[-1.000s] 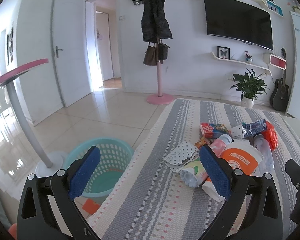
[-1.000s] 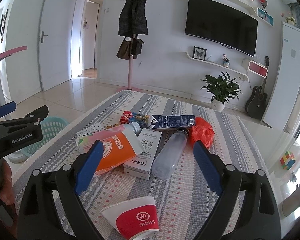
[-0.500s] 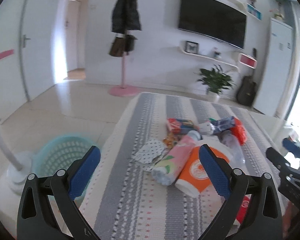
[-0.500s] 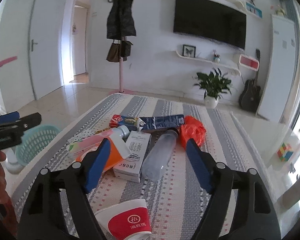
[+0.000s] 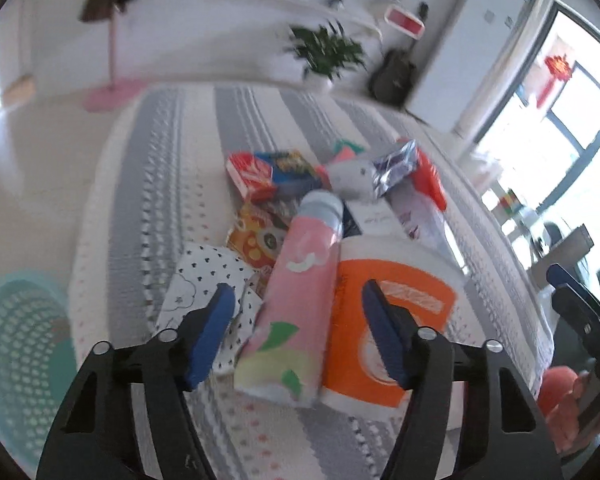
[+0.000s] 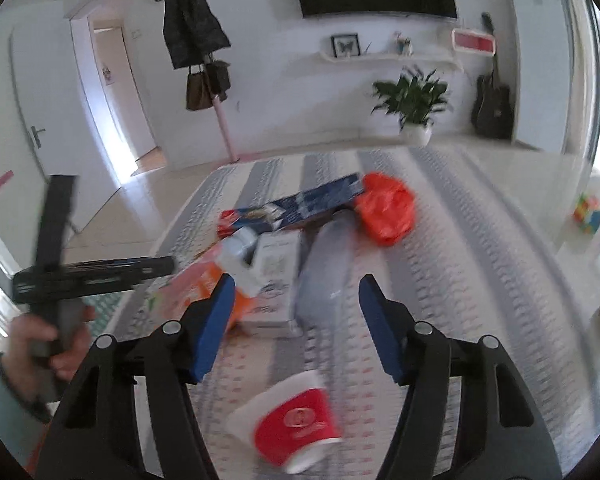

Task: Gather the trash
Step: 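Grasp the pink bottle with the left tool while the right grasps the orange tube, then carry both items to the teal basket and open both tools to drop them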

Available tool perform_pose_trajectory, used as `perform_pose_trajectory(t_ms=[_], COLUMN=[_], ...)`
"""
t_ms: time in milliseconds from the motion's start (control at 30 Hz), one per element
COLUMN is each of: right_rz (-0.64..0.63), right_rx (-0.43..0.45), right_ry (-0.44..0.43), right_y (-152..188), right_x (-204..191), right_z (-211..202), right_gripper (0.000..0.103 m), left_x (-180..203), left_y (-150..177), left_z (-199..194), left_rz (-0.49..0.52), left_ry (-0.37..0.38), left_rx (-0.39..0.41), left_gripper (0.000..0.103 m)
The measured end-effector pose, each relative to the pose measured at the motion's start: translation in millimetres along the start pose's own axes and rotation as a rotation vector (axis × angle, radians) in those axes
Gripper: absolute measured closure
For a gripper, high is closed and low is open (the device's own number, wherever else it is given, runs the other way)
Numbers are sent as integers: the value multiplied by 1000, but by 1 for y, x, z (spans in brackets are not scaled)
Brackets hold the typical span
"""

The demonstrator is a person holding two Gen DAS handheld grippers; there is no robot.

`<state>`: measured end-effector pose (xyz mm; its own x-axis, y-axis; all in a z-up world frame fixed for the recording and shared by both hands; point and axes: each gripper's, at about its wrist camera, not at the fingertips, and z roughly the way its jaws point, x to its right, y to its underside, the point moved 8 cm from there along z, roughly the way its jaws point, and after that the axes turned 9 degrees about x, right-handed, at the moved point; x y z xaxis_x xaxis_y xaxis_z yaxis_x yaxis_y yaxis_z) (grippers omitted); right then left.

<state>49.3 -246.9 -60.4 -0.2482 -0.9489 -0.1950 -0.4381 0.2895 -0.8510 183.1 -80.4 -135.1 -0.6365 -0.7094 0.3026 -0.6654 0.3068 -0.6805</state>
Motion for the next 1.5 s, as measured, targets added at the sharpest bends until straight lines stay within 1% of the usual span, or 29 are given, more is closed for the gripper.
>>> perform_pose_trajectory(t_ms=[33,67,100,200,267,333,400,467,600,700,867,1000,1100,1133,1167,1233,1300,1367,1467,1500], right_rz=[-6,-20,-33,-41,-29,5,28,30,39,78,131,156,165,171,182,180,159,114,80,66], right_rx=[-6,-10,-14,-29,-39,-54,-68,-81,-108,-143,-174,-215,-250,-250,-245,-233,-213,-181,-145,-129], right_ry=[-2,-2,0,3,5,-6,-8,-4,-2,-21,-62,-57,-68,-70,-81,-88,-97,-107,-139,-155], right_y=[1,3,4,6,7,9,10,13,23,29,30,32,36,35,33,26,17,3,-13,-21], right_x=[-6,-13,-19,-30,-31,-33,-33,-34,-37,-36,-42,-51,-59,-60,-61,-66,-74,-91,-116,-130], right_z=[3,7,11,25,34,43,52,59,71,81,97,113,121,119,117,112,104,94,83,79], right_gripper=[42,42,42,42,42,42,42,42,42,42,42,42,49,53,61,67,68,69,69,69], left_x=[-2,-4,-5,-5,-4,-3,-2,1,-1,-4,-1,3,-2,-5,-8,-16,-29,-39,-62,-70], left_y=[1,2,3,7,12,16,19,24,29,33,38,40,39,38,37,33,26,19,6,3], left_z=[7,12,19,33,45,52,54,53,49,42,36,28,19,14,9,-7,-30,-52,-97,-110], left_rz=[-4,-10,-8,10,35,33,40,51,17,-11,-18,-11,-15,-24,-32,-51,-68,-98,-156,-172], left_ry=[27,50,69,97,84,86,74,66,64,59,53,61,55,56,60,59,50,50,56,51], left_rx=[-20,-37,-55,-93,-138,-173,-175,-170,-145,-119,-92,-81,-64,-54,-45,-12,33,72,164,189], left_gripper=[41,45,46,47,49,49,49,54,55,55,56,56,56,56,56,56,56,56,57,58])
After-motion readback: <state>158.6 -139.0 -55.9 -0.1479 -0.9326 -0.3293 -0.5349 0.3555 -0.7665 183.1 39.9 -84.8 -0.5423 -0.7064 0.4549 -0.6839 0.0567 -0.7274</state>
